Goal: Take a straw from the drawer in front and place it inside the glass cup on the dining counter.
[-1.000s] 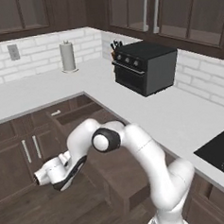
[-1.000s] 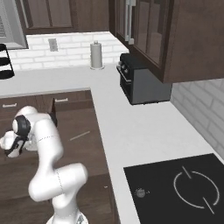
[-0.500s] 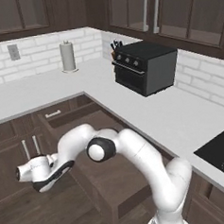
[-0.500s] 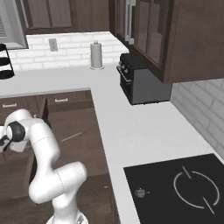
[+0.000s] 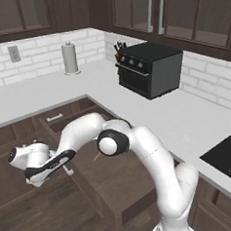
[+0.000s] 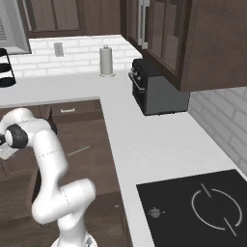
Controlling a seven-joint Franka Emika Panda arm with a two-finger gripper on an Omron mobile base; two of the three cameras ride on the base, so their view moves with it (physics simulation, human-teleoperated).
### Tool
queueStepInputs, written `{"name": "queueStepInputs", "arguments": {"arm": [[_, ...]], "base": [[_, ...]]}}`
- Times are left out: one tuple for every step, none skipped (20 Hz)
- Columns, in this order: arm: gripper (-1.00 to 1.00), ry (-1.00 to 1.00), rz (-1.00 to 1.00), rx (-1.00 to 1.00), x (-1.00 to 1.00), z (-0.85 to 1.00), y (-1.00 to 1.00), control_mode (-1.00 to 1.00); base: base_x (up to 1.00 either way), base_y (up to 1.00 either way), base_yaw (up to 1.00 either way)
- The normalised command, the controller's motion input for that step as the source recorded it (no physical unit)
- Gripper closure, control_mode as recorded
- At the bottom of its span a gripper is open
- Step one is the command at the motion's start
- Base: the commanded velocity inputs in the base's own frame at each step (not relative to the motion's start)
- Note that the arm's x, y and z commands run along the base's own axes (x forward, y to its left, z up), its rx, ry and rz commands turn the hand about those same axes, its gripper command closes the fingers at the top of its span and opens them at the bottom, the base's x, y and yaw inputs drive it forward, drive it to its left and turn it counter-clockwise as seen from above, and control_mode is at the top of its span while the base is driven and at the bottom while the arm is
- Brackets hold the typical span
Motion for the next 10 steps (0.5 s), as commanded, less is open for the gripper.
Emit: {"name": "queueStepInputs", "arguments": {"arm": [[-1.00,-0.12,0.00,0.33,-0.66,1.00,-0.45,-1.00],[-1.00,-0.12,0.00,0.32,-0.59,1.00,-0.53,-1.00],[-1.00,-0.10,0.00,0.32,-0.46,1.00,-0.61,-1.00],[-1.00,-0.06,0.00,0.32,-0.34,1.00,-0.64,-1.00],[-1.00,-0.05,0.00,0.31,-0.26,1.00,-0.69,-1.00],[-1.00,-0.01,0.00,0.27,-0.11,1.00,-0.79,-1.00],[-1.00,0.00,-0.01,0.27,0.00,1.00,-0.84,-1.00],[-1.00,0.00,-0.03,0.27,0.00,1.00,-0.90,-1.00],[-1.00,0.00,-0.04,0.25,0.00,0.99,-0.96,-1.00],[-1.00,0.00,-0.06,0.23,0.02,0.92,-0.96,-1.00]], "base": [[0.00,0.00,0.00],[0.00,0.00,0.00],[0.00,0.00,0.00],[0.00,0.00,0.00],[0.00,0.00,0.00],[0.00,0.00,0.00],[0.00,0.00,0.00],[0.00,0.00,0.00],[0.00,0.00,0.00],[0.00,0.00,0.00]]}}
